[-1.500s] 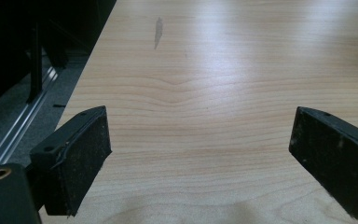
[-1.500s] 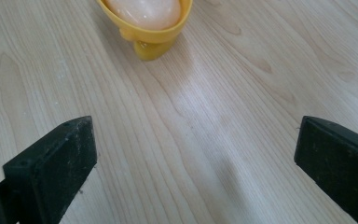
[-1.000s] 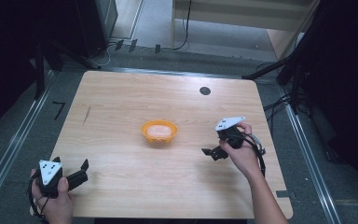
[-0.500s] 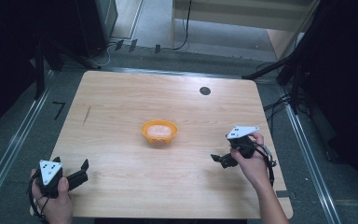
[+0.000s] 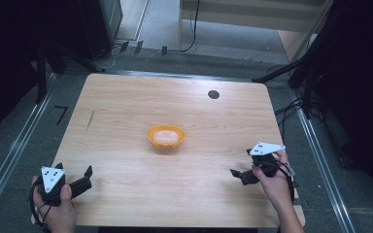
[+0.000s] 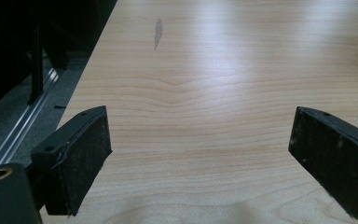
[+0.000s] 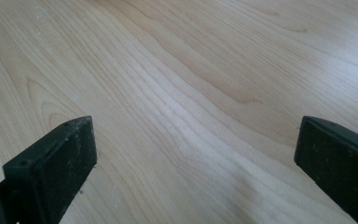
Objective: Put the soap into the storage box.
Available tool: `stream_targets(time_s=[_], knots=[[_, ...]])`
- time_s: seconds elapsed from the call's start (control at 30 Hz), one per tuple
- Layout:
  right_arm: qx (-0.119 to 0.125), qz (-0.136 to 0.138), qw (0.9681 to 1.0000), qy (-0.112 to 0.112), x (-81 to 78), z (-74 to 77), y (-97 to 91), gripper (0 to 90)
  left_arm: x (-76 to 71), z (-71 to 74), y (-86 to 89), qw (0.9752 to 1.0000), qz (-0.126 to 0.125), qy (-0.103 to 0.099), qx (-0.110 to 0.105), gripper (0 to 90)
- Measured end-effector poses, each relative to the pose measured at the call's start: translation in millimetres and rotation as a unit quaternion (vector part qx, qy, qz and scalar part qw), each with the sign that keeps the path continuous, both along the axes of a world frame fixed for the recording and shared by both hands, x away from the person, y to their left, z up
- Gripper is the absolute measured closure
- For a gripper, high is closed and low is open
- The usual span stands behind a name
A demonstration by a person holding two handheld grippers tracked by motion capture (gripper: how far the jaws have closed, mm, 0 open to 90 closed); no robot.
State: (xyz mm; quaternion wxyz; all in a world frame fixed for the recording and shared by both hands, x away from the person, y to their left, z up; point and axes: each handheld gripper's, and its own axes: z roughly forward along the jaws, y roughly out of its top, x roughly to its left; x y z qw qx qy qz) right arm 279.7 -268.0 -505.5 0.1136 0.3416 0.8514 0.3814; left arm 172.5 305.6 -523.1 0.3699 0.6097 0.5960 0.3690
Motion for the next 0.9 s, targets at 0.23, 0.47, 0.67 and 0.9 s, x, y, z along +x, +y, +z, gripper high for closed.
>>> stream_targets(time_s=[0.23,0.47,0.67,0.9], knots=[[0.009,-0.011,0.9999,0.004,-10.7,-8.3,-10.2,0.0,-0.1,0.0,-0.2,1.0000,-0.001,0.000,0.002,5.9],[0.018,-0.020,0.9996,0.002,-23.1,-15.1,-20.1,0.0,-0.2,0.0,-0.7,1.0000,-0.001,0.000,0.004,6.0],[0.028,-0.028,0.9992,-0.004,-33.1,-18.8,-30.8,0.0,-0.2,-0.1,-1.7,1.0000,-0.001,0.001,0.007,6.0],[0.032,-0.040,0.9987,-0.003,-42.5,-24.7,-42.8,0.0,-0.2,-0.1,-1.8,1.0000,-0.002,-0.001,0.008,6.0]])
